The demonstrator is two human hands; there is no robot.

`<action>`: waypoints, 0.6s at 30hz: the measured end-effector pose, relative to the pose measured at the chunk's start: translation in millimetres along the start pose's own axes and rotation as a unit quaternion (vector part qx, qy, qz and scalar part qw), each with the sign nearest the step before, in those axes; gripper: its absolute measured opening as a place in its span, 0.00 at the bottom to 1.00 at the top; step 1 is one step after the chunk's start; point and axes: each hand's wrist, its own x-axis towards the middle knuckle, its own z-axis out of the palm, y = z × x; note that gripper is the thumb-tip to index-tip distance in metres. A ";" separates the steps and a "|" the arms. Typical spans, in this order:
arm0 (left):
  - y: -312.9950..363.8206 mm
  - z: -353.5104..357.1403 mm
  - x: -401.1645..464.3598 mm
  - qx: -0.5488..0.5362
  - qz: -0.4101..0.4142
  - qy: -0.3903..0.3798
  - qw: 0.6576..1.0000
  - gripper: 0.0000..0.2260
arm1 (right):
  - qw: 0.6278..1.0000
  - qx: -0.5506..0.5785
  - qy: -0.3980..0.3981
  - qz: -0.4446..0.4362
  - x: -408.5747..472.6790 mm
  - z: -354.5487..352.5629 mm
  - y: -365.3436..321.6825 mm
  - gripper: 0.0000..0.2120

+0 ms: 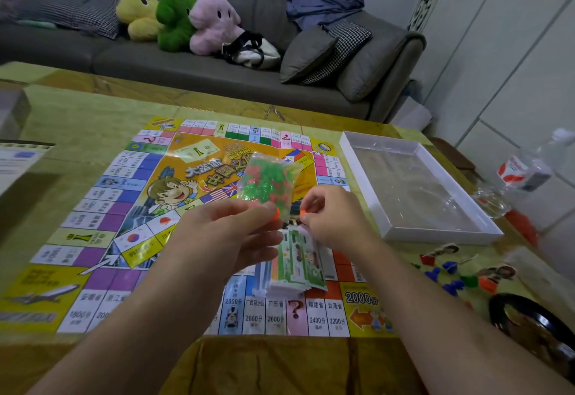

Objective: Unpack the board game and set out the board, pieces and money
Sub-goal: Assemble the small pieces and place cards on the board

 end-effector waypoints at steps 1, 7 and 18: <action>0.0 1.0 -1.3 -0.004 -0.002 -0.005 1.000 0.09 | 1.000 0.015 0.015 -0.003 -9.6 -8.7 0.6 0.08; -4.5 18.6 -19.6 0.001 0.018 -0.079 0.997 0.06 | 0.947 0.319 0.009 -0.041 -108.6 -70.3 -23.5 0.08; -30.0 46.1 -43.3 -0.037 0.017 -0.161 0.986 0.05 | 0.907 0.417 0.055 -0.029 -153.0 -77.0 -13.7 0.08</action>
